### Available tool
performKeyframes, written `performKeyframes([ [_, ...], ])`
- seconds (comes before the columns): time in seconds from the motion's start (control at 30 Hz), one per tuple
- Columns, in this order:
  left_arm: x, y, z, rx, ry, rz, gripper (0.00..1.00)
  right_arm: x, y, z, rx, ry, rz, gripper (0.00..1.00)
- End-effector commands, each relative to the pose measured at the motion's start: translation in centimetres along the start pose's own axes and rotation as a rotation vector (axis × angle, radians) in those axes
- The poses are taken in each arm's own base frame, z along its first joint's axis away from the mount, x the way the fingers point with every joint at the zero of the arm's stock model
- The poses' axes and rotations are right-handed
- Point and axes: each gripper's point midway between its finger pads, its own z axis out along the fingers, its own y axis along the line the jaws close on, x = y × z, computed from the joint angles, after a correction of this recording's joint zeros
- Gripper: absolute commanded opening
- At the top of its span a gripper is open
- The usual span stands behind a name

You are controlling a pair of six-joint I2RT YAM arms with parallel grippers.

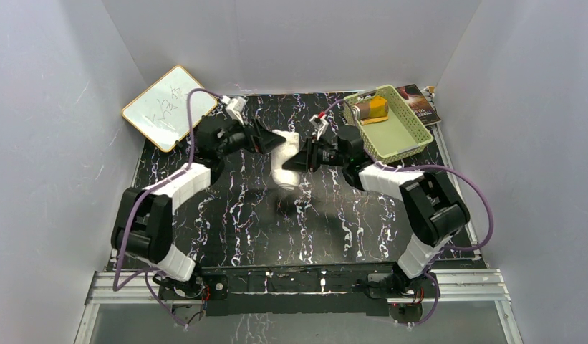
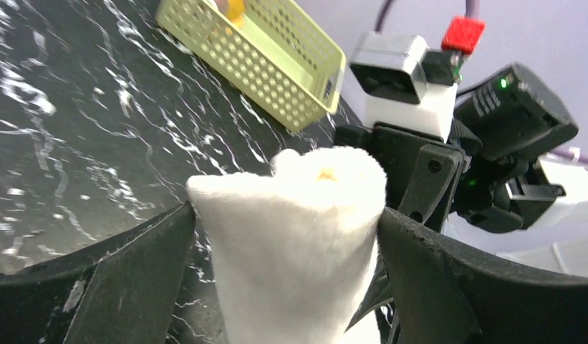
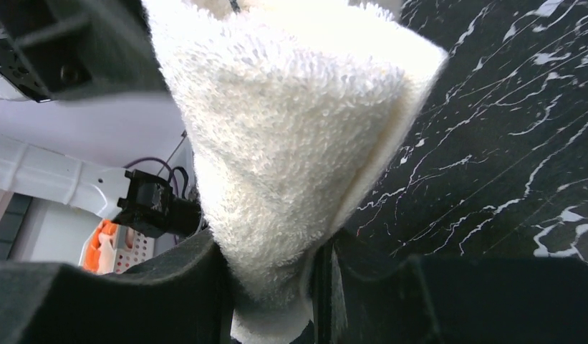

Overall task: Roll the towels
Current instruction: Place the towel in the bin.

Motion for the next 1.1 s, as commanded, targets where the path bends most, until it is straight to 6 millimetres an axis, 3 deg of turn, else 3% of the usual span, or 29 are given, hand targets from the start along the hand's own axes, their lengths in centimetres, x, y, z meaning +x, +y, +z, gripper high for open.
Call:
performKeyframes([
  [0.0, -7.7, -1.2, -4.0, -0.076, -0.171, 0.057, 0.98, -4.9, 1.1, -2.5, 0.042, -0.161, -0.049, 0.23],
  [0.13, -10.0, 0.4, -8.0, -0.186, -0.224, 0.032, 0.98, -8.2, -0.4, -5.5, 0.140, -0.273, -0.010, 0.22],
  [0.23, -9.8, 0.7, -9.7, -0.225, -0.213, 0.023, 0.98, -11.2, -2.4, -8.8, 0.253, -0.393, 0.058, 0.21],
  [0.33, -9.2, 0.4, -10.5, -0.225, -0.201, 0.015, 0.98, -14.2, -4.9, -13.4, 0.384, -0.533, 0.105, 0.22],
  [0.53, -7.2, 0.5, -10.8, -0.225, -0.139, -0.032, 0.98, -17.5, -10.0, -22.0, 0.605, -0.706, 0.195, 0.25],
  [0.67, -5.9, 0.3, -10.8, -0.203, -0.121, -0.082, 0.98, -18.0, -13.1, -27.8, 0.759, -0.808, 0.266, 0.25],
  [0.77, -4.9, 0.4, -11.0, -0.206, -0.106, -0.106, 0.98, -17.6, -14.9, -30.8, 0.863, -0.833, 0.311, 0.25],
  [0.93, -3.1, 1.4, -11.1, -0.239, -0.061, -0.158, 0.98, -16.1, -17.6, -33.0, 1.032, -0.794, 0.387, 0.29],
  [1.07, -1.5, 2.2, -11.2, -0.255, -0.040, -0.209, 0.99, -14.5, -19.9, -32.5, 1.056, -0.744, 0.463, 0.32],
])
